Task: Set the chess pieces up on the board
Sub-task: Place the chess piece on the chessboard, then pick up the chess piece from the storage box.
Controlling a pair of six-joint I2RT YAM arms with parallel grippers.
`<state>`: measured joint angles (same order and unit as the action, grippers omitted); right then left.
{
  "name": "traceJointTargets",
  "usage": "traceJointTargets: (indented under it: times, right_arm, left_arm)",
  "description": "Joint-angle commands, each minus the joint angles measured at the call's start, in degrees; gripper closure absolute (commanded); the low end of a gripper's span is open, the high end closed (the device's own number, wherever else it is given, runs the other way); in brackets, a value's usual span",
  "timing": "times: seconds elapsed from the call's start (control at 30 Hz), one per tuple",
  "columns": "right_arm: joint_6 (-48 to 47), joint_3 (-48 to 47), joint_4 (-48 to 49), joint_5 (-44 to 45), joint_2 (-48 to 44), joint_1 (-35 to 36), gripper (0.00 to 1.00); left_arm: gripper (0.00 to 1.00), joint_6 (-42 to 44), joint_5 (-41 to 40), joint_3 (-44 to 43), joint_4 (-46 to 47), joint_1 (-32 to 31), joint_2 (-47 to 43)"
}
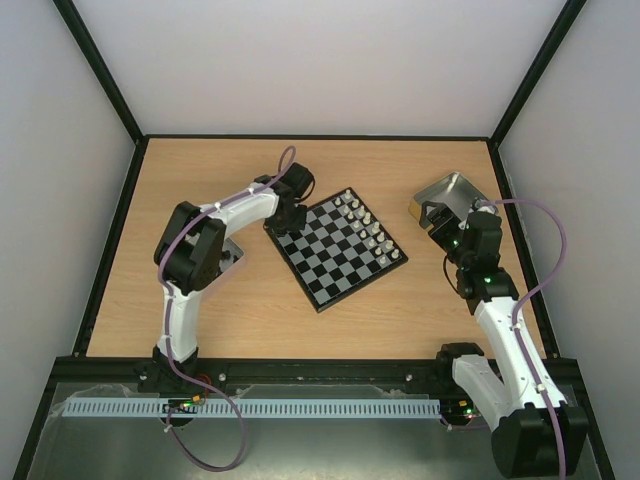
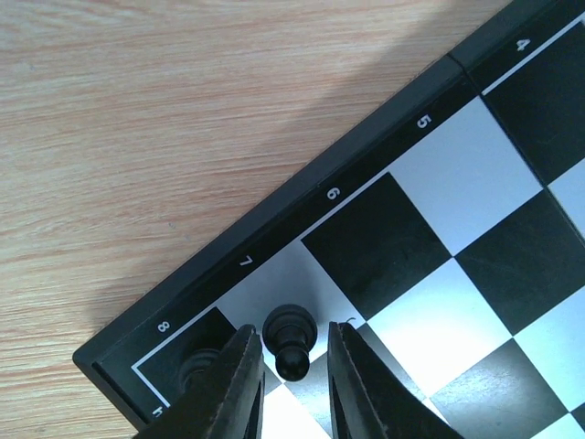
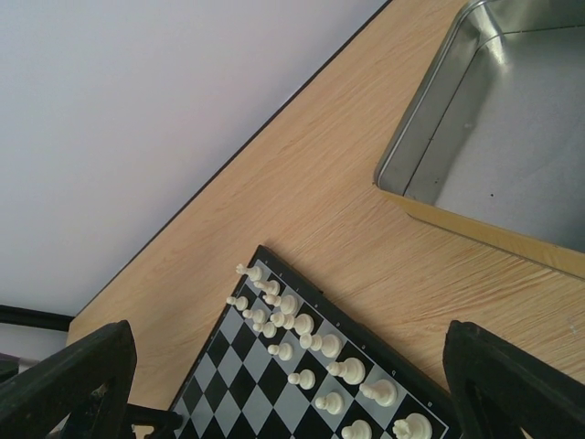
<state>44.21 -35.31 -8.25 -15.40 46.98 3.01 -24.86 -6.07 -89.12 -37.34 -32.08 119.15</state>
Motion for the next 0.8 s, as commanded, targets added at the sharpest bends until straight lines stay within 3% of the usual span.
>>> traceJointTargets:
  times: [0.0, 0.37, 0.77]
  right_arm:
    - [-0.17, 0.34, 0.24, 0.93, -0.40, -0.12, 0.09]
    - [-0.17, 0.24, 0.41, 0.46, -0.40, -0.10, 0.09]
    - [-0.28, 0.16, 2.32, 0.97, -0.01, -0.10, 0.04]
  left_arm:
    - [0.76, -0.01, 0.27, -2.64, -1.71, -0.18, 0.48]
    - [0.66, -2.12, -2.65, -0.45, -1.76, 1.01, -8.72]
    - [0.58, -10.78, -5.50, 27.39, 7.08, 10.39, -36.43]
